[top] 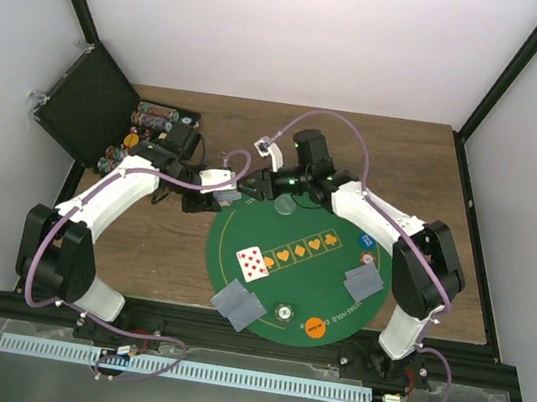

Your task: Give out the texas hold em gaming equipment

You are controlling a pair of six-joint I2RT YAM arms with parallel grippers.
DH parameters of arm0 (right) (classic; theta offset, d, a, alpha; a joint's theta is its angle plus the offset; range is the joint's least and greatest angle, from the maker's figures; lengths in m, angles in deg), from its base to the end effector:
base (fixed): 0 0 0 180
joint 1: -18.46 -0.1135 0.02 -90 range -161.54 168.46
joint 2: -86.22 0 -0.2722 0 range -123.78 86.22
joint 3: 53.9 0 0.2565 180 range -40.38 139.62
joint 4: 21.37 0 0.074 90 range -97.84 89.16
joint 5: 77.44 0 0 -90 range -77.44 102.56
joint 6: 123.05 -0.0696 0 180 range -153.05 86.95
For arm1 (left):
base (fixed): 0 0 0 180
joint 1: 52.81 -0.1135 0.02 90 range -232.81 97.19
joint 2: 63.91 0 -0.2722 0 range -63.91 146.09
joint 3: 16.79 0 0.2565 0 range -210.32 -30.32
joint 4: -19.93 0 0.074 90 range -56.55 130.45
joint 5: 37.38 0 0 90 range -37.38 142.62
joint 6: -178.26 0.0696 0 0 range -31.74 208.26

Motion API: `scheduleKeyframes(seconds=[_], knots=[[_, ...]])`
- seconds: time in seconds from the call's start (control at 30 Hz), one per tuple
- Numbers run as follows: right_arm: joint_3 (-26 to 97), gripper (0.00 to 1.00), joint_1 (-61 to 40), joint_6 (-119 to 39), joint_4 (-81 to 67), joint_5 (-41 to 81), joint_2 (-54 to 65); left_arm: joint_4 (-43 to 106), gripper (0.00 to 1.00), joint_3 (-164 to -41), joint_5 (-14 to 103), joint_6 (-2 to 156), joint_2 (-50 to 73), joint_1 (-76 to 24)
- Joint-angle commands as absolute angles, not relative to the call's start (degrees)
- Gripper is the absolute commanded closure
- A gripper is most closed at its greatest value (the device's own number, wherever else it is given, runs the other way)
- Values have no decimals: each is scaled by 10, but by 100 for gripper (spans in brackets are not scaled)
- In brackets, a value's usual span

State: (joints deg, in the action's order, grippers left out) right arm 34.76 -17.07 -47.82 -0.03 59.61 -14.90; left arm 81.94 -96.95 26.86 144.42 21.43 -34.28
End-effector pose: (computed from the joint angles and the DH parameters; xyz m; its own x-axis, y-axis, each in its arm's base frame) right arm 0.3153 0.2878 0.2577 -0.6649 -0.2613 -0.6997 -0.7461 0.2768 0.6056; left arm 0.2808 -0.1260 0.2356 -0.1163 0.8279 -0.5486 0.9743 0.2024 0.0989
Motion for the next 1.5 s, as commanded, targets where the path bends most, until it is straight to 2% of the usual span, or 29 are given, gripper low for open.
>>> scheduleKeyframes(seconds=[0.0, 0.27, 0.47, 0.6, 0.87, 1.0, 1.23, 1.47], knots=[[358, 49, -185, -454, -13, 614, -146, 815, 58, -972, 255, 1447, 211, -344], [384, 48, -188, -471, -28, 592, -191, 822, 58, -978, 240, 1445, 209, -345], [352, 61, -179, -478, -21, 534, -157, 823, 59, -973, 244, 1449, 210, -345], [320, 65, -167, -485, -25, 517, -134, 824, 60, -973, 245, 1450, 209, -345], [329, 71, -165, -474, -22, 562, -131, 823, 60, -974, 244, 1449, 209, -345], [337, 70, -165, -459, -8, 556, -127, 824, 60, -973, 246, 1449, 208, -345], [354, 53, -169, -481, -49, 620, -164, 823, 60, -975, 244, 1447, 209, -345], [378, 54, -174, -485, -42, 594, -192, 825, 60, -976, 241, 1447, 209, -345]])
